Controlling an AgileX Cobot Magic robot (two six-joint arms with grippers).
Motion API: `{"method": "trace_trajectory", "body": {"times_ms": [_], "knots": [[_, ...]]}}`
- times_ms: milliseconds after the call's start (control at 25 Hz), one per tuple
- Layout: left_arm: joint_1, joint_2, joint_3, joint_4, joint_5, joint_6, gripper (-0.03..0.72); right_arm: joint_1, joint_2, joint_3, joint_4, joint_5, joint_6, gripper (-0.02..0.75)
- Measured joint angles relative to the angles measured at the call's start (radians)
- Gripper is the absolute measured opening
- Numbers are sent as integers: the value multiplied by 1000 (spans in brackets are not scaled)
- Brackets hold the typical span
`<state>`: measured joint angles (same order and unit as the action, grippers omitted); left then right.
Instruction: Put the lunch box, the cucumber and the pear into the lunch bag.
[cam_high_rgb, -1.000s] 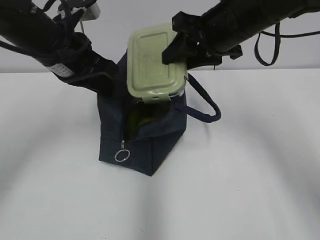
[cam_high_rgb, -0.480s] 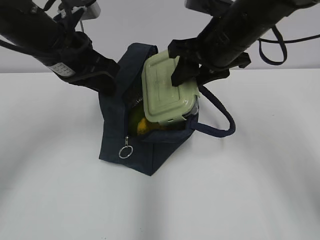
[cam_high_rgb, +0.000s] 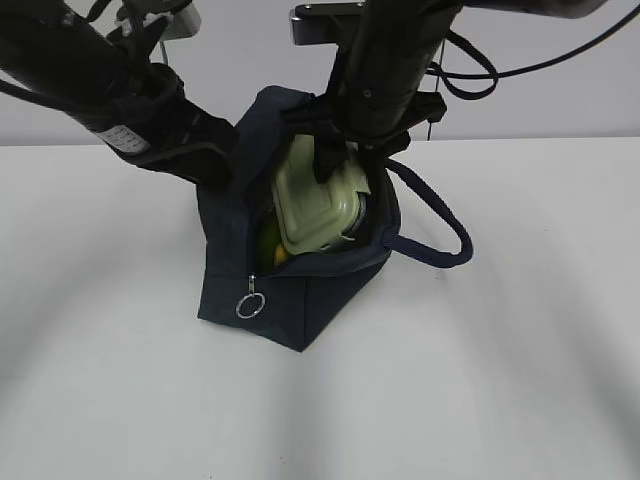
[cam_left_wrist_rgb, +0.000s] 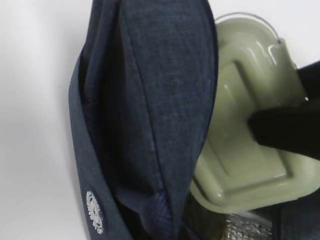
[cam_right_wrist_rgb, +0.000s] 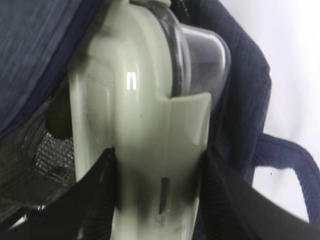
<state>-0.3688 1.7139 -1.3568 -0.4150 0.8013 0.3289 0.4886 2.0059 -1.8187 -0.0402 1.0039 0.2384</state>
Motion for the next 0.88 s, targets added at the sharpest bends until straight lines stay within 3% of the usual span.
{"method": "trace_trajectory", "body": {"times_ms": [440,680,880], "knots": [[0,0,0,7,-1,0,1,0,81,-118,52,33,-20,334],[0,0,0,9,-1,0,1,0,95,-134,159,24,-121,465],[0,0,0,10,0,0,1,0,97,-208,187,29,-153,486]]}}
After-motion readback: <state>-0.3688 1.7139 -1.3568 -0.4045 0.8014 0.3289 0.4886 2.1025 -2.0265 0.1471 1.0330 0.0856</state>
